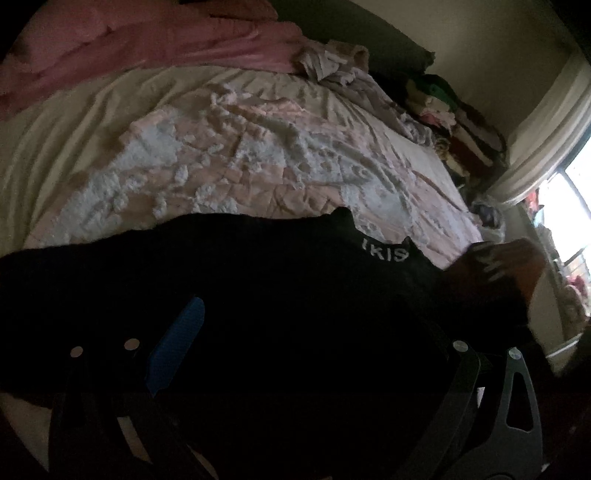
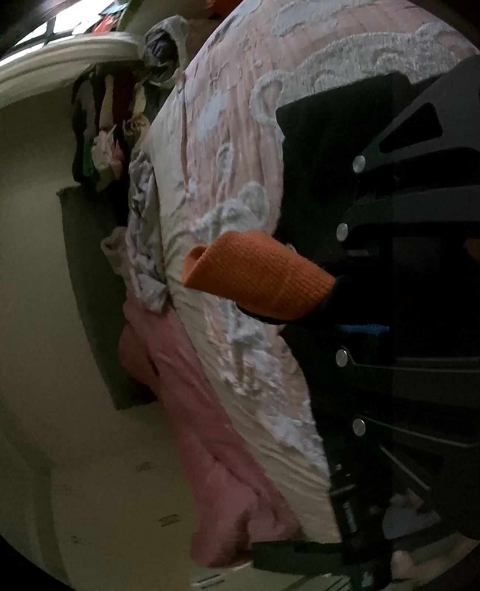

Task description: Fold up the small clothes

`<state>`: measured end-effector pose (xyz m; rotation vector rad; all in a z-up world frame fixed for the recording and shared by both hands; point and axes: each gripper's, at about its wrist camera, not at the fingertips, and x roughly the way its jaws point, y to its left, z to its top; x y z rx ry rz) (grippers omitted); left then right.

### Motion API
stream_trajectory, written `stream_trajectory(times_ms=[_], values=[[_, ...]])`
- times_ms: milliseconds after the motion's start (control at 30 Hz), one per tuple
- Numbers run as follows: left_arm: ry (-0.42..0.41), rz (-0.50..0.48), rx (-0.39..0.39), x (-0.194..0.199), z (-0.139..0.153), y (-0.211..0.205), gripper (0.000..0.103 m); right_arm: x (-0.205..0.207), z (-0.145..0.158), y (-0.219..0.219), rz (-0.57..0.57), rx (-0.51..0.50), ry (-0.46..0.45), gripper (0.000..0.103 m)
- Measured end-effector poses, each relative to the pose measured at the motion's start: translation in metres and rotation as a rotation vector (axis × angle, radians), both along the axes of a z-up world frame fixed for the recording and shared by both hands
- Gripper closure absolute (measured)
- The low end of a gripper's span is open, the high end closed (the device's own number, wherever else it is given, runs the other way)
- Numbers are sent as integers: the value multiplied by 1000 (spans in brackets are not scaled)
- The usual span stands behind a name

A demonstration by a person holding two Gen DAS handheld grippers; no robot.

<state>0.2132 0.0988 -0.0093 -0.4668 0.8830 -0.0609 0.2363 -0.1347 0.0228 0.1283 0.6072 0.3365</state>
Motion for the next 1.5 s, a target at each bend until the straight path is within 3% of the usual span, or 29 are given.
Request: stream_trajectory(times_ms=[67, 133, 167, 200, 333, 500, 667, 767, 867, 933, 967, 1000, 1200, 1333, 1433, 1500], values=[[-2, 2, -19, -1, -3, 2, 9, -2, -4, 13, 35, -14, -5, 72], [-2, 0, -44, 0, -7, 4, 9, -8, -5, 23, 105, -15, -19, 55], [-1, -5, -53, 0, -9, 4, 9, -11, -3, 26, 132, -10, -26, 38], [-1, -9, -60, -1, -10, 5, 9, -15, -2, 27, 147, -9, -33, 35], [-7, -26, -105, -3, -15, 8, 9, -25, 3, 13, 140, -8, -44, 34], [0, -59, -138, -3, -27, 3, 9, -21, -14, -30, -10, -27, 53, 29], [31, -106, -68, -2, -38, -18, 14, -22, -30, -67, -98, -19, 112, 29], [37, -134, 21, -2, -43, -36, 28, -23, -30, -81, -127, -21, 102, 29], [41, -130, 116, -2, -50, -46, 55, -24, -29, -96, -148, -6, 97, 29], [34, -126, 143, -1, -53, -48, 72, -24, -29, -102, -155, -3, 97, 29], [15, -140, 147, -1, -53, -49, 87, -25, -28, -107, -167, -8, 95, 29], [4, -152, 143, -1, -53, -51, 91, -24, -28, -110, -176, -13, 93, 29], [-81, -121, 227, -8, -27, -49, 91, -24, -26, -128, -218, -5, 87, 29], [-39, -100, 297, -5, -28, -41, 76, -21, -31, -127, -225, -34, 100, 29], [-70, -71, 312, -8, -17, -32, 66, -20, -33, -124, -221, -58, 107, 29], [-103, -50, 329, -13, -6, -27, 66, -20, -34, -120, -212, -78, 107, 29]])
